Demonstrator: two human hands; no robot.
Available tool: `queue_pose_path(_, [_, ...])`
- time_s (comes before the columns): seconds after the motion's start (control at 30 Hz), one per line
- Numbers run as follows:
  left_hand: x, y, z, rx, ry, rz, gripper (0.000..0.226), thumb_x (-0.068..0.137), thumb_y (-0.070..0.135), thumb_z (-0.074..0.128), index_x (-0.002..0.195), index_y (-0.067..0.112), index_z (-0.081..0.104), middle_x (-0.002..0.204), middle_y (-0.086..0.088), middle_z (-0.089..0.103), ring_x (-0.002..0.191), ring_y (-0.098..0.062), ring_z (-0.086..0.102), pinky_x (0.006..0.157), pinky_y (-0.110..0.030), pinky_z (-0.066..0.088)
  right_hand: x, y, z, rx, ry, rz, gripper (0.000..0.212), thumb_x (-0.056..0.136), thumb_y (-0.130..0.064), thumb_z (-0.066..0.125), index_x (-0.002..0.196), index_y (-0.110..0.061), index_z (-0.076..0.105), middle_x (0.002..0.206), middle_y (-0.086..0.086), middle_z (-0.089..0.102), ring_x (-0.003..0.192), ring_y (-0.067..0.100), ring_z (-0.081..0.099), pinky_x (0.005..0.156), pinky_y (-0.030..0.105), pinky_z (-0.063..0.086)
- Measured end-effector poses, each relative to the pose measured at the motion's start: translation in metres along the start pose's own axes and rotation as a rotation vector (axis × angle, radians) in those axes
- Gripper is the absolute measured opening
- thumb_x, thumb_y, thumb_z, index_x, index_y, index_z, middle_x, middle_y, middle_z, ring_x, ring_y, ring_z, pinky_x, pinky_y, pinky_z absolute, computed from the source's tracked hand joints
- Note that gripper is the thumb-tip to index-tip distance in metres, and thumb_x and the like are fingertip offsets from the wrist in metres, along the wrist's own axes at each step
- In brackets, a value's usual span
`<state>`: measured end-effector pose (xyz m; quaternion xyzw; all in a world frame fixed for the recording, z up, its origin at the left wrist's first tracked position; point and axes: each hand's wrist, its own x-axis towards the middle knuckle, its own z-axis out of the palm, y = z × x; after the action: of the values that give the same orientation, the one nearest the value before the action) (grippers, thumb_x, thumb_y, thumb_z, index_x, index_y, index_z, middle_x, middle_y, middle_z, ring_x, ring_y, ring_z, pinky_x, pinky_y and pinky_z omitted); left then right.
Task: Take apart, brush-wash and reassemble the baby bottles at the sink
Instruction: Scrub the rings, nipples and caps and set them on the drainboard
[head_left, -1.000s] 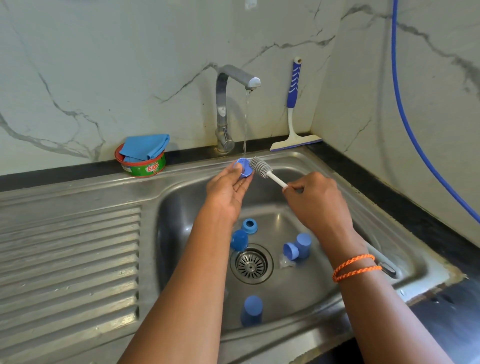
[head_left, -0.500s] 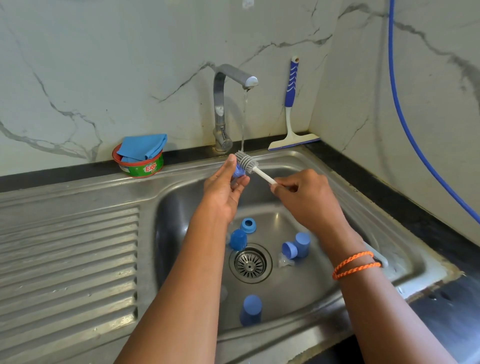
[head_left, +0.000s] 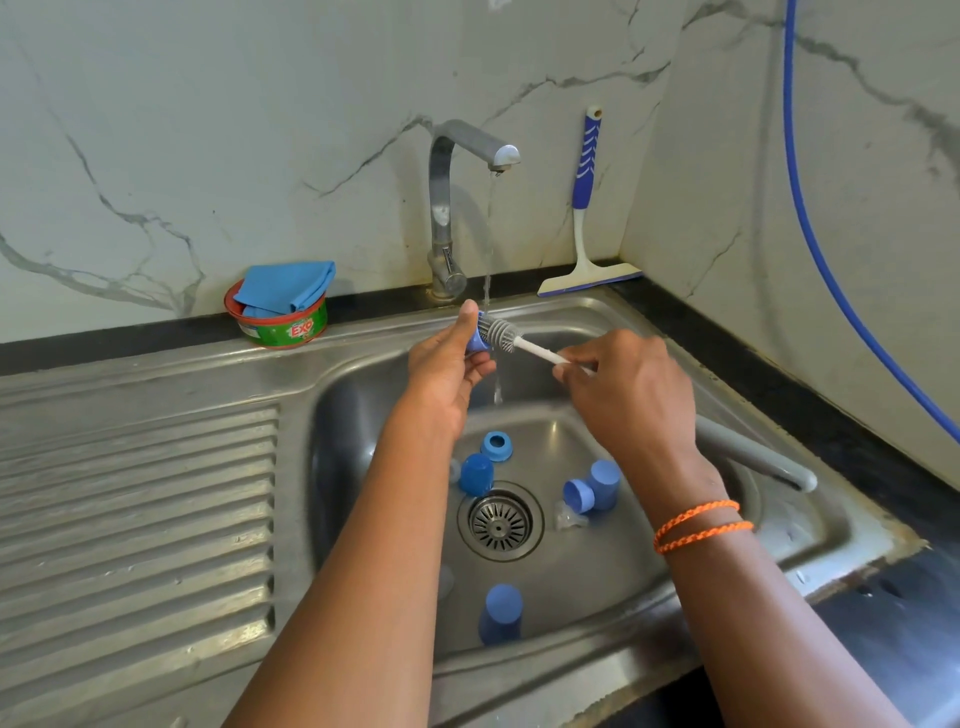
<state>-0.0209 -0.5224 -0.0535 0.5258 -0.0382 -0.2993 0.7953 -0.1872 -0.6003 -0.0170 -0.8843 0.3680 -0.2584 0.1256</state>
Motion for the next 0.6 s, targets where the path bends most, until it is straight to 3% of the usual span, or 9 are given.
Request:
queue_pose_path(0.1, [0.003, 0.001, -0.003, 0.044, -0.008, 0.026, 0.034, 0.09, 0.039, 0.078, 0.106, 0.009, 0.077, 0.093, -0.009, 0.072, 0.079, -0.017, 0.064, 0.078, -0.029, 0.063, 0.002, 0.002, 0.004, -0.061, -0.004, -0.001, 0.026, 0.1, -0.038, 0.07, 0.125, -0.035, 0.077, 0.101, 0.006, 0.072, 0.08, 0.026, 0.061, 0.069, 0.035, 0.048])
queue_pose_path(0.27, [0.0, 0.001, -0.002, 0.009, -0.002, 0.051, 0.022, 0.093, 0.029, 0.077, 0.103, 0.009, 0.076, 0.096, -0.011, 0.071, 0.088, -0.02, 0.065, 0.09, -0.035, 0.061, 0.01, 0.017, 0.003, 0.023, -0.096, 0.016, 0.026, 0.096, -0.037, 0.074, 0.122, -0.036, 0.078, 0.113, 0.002, 0.074, 0.097, 0.028, 0.067, 0.074, 0.034, 0.047])
queue_pose_path(0.37, [0.003, 0.002, -0.004, -0.026, 0.032, 0.028, 0.026, 0.093, 0.028, 0.077, 0.107, 0.006, 0.073, 0.096, -0.011, 0.074, 0.087, -0.019, 0.069, 0.089, -0.035, 0.063, 0.007, 0.012, 0.002, 0.121, -0.09, -0.015, 0.023, 0.097, -0.038, 0.073, 0.119, -0.042, 0.079, 0.108, -0.007, 0.076, 0.091, 0.019, 0.065, 0.07, 0.031, 0.043])
queue_pose_path(0.47, [0.007, 0.001, -0.006, -0.048, 0.034, 0.019, 0.035, 0.094, 0.028, 0.076, 0.117, 0.002, 0.072, 0.102, -0.014, 0.076, 0.093, -0.022, 0.074, 0.089, -0.039, 0.063, 0.004, 0.005, 0.008, 0.056, -0.01, -0.062, 0.021, 0.102, -0.041, 0.065, 0.118, -0.041, 0.078, 0.097, -0.003, 0.073, 0.085, 0.025, 0.065, 0.067, 0.035, 0.048])
queue_pose_path(0.6, [0.006, 0.001, -0.004, -0.074, -0.019, 0.022, 0.031, 0.096, 0.021, 0.074, 0.119, 0.001, 0.073, 0.109, -0.018, 0.077, 0.105, -0.028, 0.075, 0.092, -0.039, 0.062, 0.007, 0.006, 0.01, 0.036, -0.038, 0.012, 0.021, 0.104, -0.04, 0.063, 0.113, -0.034, 0.08, 0.092, 0.002, 0.07, 0.078, 0.029, 0.064, 0.065, 0.035, 0.049])
